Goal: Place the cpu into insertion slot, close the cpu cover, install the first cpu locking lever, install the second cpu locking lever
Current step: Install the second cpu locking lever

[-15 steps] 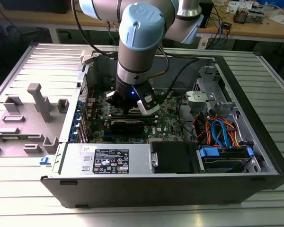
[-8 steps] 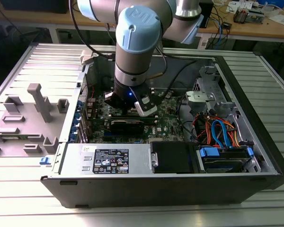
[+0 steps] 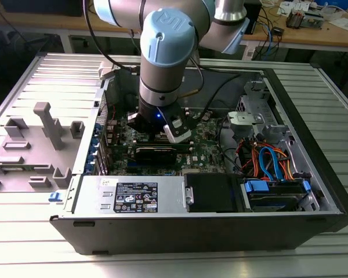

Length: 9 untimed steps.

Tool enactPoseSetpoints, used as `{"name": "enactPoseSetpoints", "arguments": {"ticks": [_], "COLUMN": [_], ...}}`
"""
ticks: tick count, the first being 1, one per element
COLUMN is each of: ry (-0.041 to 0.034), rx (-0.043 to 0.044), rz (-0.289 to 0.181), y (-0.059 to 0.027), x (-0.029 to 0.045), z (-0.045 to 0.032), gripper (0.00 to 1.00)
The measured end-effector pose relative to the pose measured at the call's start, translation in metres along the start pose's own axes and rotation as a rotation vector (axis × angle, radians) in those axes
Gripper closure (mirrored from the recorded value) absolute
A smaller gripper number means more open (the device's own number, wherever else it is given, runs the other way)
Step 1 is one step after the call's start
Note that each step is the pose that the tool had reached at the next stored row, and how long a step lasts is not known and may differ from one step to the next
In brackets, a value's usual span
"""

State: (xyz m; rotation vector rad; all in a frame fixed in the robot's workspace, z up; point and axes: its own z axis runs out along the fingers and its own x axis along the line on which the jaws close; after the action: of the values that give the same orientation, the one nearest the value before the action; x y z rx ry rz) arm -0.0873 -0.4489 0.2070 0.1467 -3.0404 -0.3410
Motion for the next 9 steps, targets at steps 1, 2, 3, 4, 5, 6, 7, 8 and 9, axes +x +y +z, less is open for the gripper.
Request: {"name": "enactPoseSetpoints", "arguments": {"ticks": [1,2,3,4,5,6,7,8,9], "ry": [-0.0001,-0.0002,-0.0002,-0.0001,-0.0001,-0.0001,-0.0001,-0.0002,-0.0002], "rx": [-0.0012,-0.0015,-0.0015,-0.0014,-0.0014,-0.0014,-0.0015,-0.0016,-0.0016], "rz": [0.0,0.0,0.0,0.0,0.0,0.0,0.0,0.0,0.0], "y": [0.0003,0.0008,0.0015,0.0022,0.0032,0.0042,0.0052,0.0055,0.0056], "x": [-0.0001,-0.0001,-0.0001,-0.0003,-0.0004,-0.0005,-0.0006,-0.0007,-0.0007], "z": [0.0013,0.0017,0.0019,0.0021,0.0023,0.0025,0.003,0.0033,0.0037], "gripper": [0.89,0.89,0.89,0.89,0.89,0.89,0.89,0.89,0.89]}}
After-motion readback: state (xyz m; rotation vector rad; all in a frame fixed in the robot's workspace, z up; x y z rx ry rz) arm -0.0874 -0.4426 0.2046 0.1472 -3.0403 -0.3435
